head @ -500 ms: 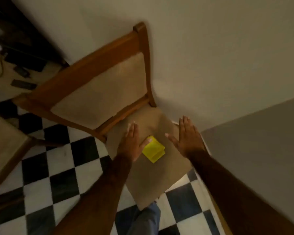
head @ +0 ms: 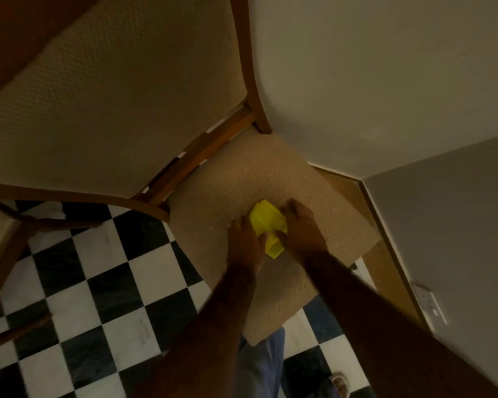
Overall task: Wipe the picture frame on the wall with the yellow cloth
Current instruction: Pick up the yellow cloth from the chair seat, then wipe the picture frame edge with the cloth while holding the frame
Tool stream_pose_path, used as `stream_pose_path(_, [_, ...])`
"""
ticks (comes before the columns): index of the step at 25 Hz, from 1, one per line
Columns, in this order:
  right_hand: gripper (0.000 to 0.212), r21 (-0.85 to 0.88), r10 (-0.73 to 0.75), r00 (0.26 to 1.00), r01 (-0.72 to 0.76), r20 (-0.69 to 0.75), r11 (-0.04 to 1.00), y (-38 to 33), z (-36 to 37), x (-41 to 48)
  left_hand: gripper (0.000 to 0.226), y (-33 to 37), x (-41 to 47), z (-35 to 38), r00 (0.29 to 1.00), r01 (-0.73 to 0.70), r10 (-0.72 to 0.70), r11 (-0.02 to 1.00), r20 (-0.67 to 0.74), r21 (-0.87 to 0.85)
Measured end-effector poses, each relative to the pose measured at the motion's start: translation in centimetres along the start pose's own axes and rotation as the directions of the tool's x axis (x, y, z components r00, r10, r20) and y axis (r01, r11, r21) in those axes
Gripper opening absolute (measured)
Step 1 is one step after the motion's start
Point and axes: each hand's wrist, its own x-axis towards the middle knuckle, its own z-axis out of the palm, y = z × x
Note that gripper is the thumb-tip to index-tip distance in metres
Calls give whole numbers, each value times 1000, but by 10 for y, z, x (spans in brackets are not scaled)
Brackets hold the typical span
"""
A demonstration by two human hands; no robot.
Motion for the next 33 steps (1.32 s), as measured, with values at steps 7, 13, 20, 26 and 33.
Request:
stream_pose_path(7, [48,126,73,992,-85,102,988,-2,-37,-21,34,8,-15,-17,1000,-25,26,984,5,-177])
stream_pose_path(13, [20,314,10,1000,-14,14,949,-1,-157,-112,28,92,-79,-80,991,-99,133,834,24,-543])
stream_pose_path(20, [30,466,-127,921,301,-368,832,-36,-380,-272,23,289,-211,-179,883,-351,426,323,-196,-879])
stream_pose_path(26, [22,448,-126,733,532,-668,719,-34,-532,-452,24,452,-358,-246,657,-558,686,165,-312,-813])
stream_pose_path(33, [44,280,-141,558,601,-818,749,-43,-638,-649,21,579,-503,-304,378,-709,795,-81,-475,-700])
